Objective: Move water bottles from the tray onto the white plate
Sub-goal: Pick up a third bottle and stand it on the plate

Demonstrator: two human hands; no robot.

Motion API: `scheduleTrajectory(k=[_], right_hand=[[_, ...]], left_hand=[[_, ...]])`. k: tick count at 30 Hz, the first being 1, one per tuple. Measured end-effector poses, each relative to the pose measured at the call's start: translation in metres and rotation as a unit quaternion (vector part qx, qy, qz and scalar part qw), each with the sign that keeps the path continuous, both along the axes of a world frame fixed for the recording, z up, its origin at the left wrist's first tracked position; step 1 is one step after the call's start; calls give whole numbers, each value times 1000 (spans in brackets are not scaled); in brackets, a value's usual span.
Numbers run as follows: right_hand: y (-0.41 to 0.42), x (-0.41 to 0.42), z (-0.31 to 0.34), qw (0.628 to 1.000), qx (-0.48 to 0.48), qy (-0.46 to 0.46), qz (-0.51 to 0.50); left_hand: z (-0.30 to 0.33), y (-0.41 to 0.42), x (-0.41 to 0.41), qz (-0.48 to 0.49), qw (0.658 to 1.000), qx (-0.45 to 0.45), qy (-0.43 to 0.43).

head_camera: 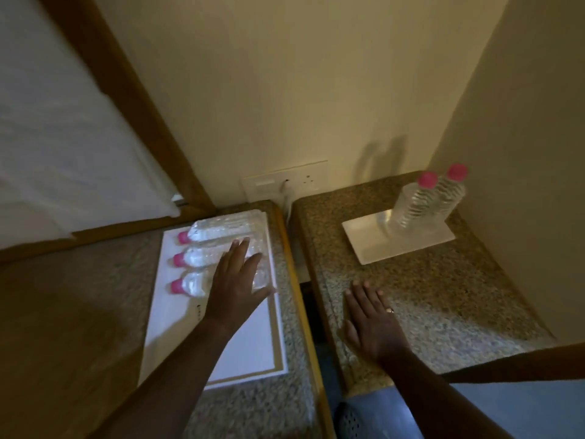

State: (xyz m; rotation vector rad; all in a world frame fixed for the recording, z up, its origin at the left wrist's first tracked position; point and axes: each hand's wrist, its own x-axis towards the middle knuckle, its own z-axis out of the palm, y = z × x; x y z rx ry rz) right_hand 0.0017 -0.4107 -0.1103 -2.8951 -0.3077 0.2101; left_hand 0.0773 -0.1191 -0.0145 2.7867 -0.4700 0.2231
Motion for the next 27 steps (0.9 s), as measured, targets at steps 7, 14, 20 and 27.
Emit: scheduleTrajectory(k=[7, 14, 20, 27], right_hand=[[34, -11, 2, 999, 5, -26, 30], [37, -11, 3, 1000, 1, -12, 24], [35, -12, -1, 1000, 2, -6, 22], [34, -15, -2, 1000, 12, -10, 19]], left_hand=[[-2, 68, -22, 89, 993, 41, 65], [16, 97, 9, 119, 973, 108, 167], [18, 114, 10, 106, 958, 59, 261], [81, 94, 33, 71, 976, -129, 161]])
